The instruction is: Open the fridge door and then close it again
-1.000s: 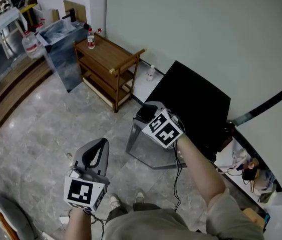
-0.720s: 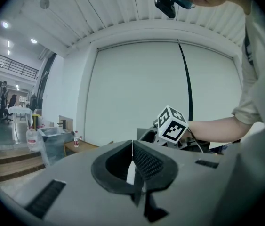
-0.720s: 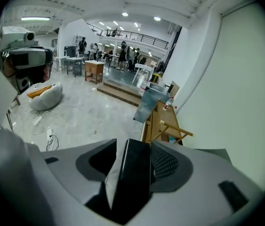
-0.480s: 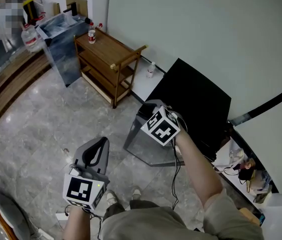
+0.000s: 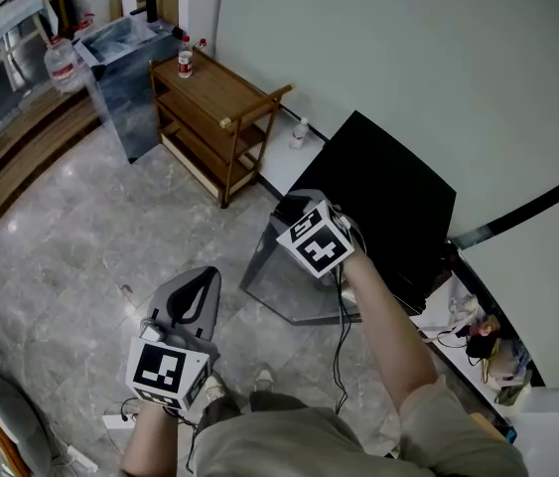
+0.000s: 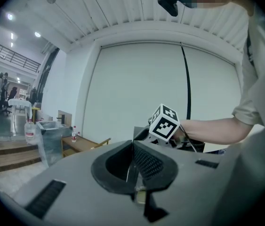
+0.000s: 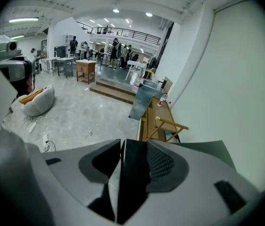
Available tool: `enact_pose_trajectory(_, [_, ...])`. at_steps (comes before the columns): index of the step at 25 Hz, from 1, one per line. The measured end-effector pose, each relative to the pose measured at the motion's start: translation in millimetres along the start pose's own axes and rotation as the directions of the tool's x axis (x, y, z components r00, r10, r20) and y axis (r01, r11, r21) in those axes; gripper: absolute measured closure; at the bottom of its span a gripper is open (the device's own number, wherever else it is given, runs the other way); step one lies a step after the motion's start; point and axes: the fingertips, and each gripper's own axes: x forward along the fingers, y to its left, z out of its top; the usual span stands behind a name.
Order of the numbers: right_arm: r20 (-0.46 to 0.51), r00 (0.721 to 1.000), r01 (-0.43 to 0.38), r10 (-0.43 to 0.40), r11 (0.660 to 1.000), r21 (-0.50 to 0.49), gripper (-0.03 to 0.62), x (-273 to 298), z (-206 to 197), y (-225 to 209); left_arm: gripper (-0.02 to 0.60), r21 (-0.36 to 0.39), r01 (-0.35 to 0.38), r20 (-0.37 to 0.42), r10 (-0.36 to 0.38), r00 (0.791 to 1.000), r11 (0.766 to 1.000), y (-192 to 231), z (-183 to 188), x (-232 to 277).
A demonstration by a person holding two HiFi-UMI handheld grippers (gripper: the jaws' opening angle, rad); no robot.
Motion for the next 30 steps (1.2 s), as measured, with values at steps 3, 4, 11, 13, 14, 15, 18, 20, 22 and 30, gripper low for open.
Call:
enact_pose_trajectory(3, [0.003,1.0,0.013,-0.013,1.0,-0.002,0.433,0,-1,0,0.574,-0.003,0.002,0.001,-0.002,1.0,1.0,-3,-2,-4])
enact_pose_trajectory(4, [0.002,1.0,0.015,-0.015,1.0,-0.003,0.433,0,-1,1,0.574,-0.001,0.0,0.0,0.0,1.0,1.0,-3,-3,-6])
enact_pose_trajectory(11, [0.054,0.992,-0.105,0.113,0.986,-0.128,0.425,-23,10,78,0.574,-0.011,-0.034,-0.023,0.034,0.999,0.999,5,-10,-24])
enact_pose_trajectory(13, [0.068,0.989,-0.117,0.131,0.977,-0.179,0.417,-31,10,100,0.574,0.002,-0.04,-0.012,0.04,0.999,0.999,6,-6,-29])
enact_pose_trajectory(14, [0.075,0.989,-0.113,0.13,0.973,-0.203,0.414,-35,10,108,0.574,0.01,-0.042,-0.002,0.042,0.999,0.999,6,-3,-31])
enact_pose_trajectory(15, [0.082,0.989,-0.106,0.127,0.968,-0.226,0.411,-38,10,114,0.574,0.015,-0.045,0.004,0.045,0.999,0.999,6,-2,-35])
enact_pose_trajectory(18, [0.097,0.988,-0.088,0.119,0.956,-0.281,0.405,-44,7,129,0.574,0.011,-0.055,-0.001,0.055,0.999,0.998,4,-7,-50])
enact_pose_trajectory(20, [0.102,0.987,-0.088,0.124,0.949,-0.301,0.404,-47,6,135,0.574,0.003,-0.054,-0.006,0.054,0.999,0.999,0,-12,-60])
enact_pose_trajectory(22, [0.101,0.986,-0.098,0.135,0.946,-0.309,0.404,-50,4,141,0.574,0.0,-0.052,-0.014,0.052,0.999,0.999,-4,-17,-69])
enact_pose_trajectory(30, [0.066,0.971,-0.199,0.232,0.925,-0.324,0.385,-72,-4,185,0.574,0.0,-0.032,-0.031,0.032,0.999,0.999,-18,-29,-108])
